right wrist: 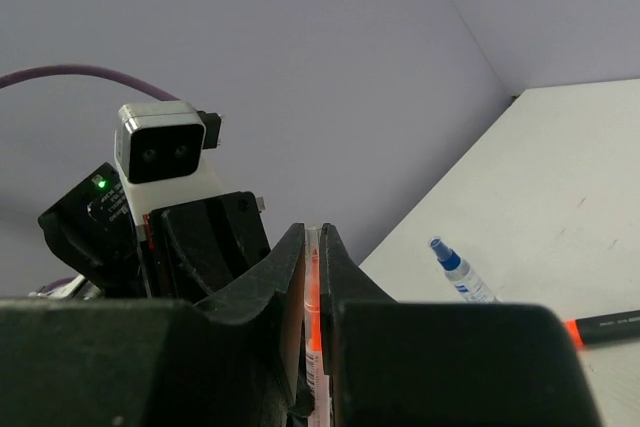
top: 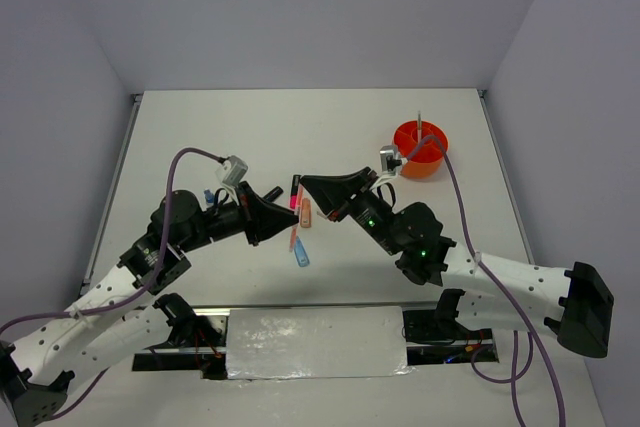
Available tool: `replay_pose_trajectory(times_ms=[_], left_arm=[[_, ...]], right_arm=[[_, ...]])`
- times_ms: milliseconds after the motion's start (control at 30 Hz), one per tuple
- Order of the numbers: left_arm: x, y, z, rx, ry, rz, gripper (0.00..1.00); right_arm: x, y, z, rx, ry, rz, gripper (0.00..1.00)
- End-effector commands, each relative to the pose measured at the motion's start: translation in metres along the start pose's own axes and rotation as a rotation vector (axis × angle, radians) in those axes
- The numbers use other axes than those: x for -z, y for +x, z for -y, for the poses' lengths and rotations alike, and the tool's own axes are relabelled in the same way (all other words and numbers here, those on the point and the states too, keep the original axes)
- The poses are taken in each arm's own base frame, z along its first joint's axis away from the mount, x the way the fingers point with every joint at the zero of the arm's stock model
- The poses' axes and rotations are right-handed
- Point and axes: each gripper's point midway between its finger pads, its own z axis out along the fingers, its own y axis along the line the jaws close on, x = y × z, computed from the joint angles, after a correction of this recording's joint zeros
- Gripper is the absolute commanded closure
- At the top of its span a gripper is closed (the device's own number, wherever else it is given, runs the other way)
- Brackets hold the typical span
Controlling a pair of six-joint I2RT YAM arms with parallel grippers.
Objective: Sort the stationery into containers
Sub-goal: Close the pen cap on the pen.
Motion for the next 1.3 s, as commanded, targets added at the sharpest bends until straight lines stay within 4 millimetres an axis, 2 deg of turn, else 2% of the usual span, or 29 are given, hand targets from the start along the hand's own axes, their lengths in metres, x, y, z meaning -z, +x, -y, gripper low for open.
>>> replay_pose_trajectory(times_ms=[0, 200, 267, 367, 400, 467, 600, 833, 933, 967, 1067, 1100, 1133, 1200, 1233, 1267], left_arm=[[0.002, -0.037, 0.026, -0.088, 0.066, 0.093, 1.00], [0.005, -0.044, 0.034, -0.156, 0.093, 0.105, 1.00], [0.006, -0.045, 0.034, -0.166, 0.092, 0.106, 1.00], [0.006, -0.042, 0.033, -0.184, 0.096, 0.097, 1.00], [0.006, -0.040, 0.033, -0.191, 0.101, 0.089, 1.00], [0.006, -0.037, 0.032, -0.191, 0.104, 0.082, 1.00], [0.006, -0.033, 0.031, -0.187, 0.110, 0.074, 1.00], [0.004, -0.034, 0.031, -0.181, 0.109, 0.072, 1.00], [0.004, -0.038, 0.033, -0.184, 0.104, 0.079, 1.00], [0.004, -0.039, 0.032, -0.185, 0.100, 0.078, 1.00], [0.005, -0.044, 0.030, -0.184, 0.071, 0.092, 0.97], [0.006, -0.045, 0.031, -0.187, 0.074, 0.094, 0.94], [0.006, -0.045, 0.030, -0.180, 0.069, 0.097, 0.85], [0.005, -0.044, 0.031, -0.179, 0.078, 0.091, 0.73], [0.004, -0.042, 0.032, -0.173, 0.085, 0.085, 0.61], [0.004, -0.040, 0.033, -0.169, 0.099, 0.075, 0.54]], right_arm=[[0.004, 0.006, -0.006, -0.028, -0.030, -0.023, 1.00], [0.008, 0.008, -0.012, -0.046, -0.054, -0.046, 0.84], [0.010, 0.009, -0.014, -0.054, -0.066, -0.056, 0.82], [0.012, 0.009, -0.021, -0.058, -0.094, -0.067, 0.69], [0.012, 0.007, -0.024, -0.056, -0.105, -0.068, 0.59], [0.012, 0.007, -0.029, -0.048, -0.120, -0.081, 0.51], [0.012, 0.006, -0.032, -0.043, -0.131, -0.087, 0.48], [0.008, 0.014, -0.037, -0.047, -0.160, -0.117, 0.49], [0.006, 0.022, -0.036, -0.054, -0.167, -0.141, 0.60], [0.006, 0.025, -0.037, -0.056, -0.173, -0.148, 0.70], [0.006, 0.027, -0.037, -0.052, -0.175, -0.153, 0.83], [0.006, 0.026, -0.038, -0.051, -0.179, -0.152, 0.87], [0.006, 0.025, -0.039, -0.048, -0.179, -0.150, 0.96], [0.006, 0.024, -0.039, -0.042, -0.175, -0.148, 1.00], [0.006, 0.023, -0.040, -0.042, -0.176, -0.145, 1.00], [0.006, 0.022, -0.041, -0.039, -0.177, -0.144, 1.00]])
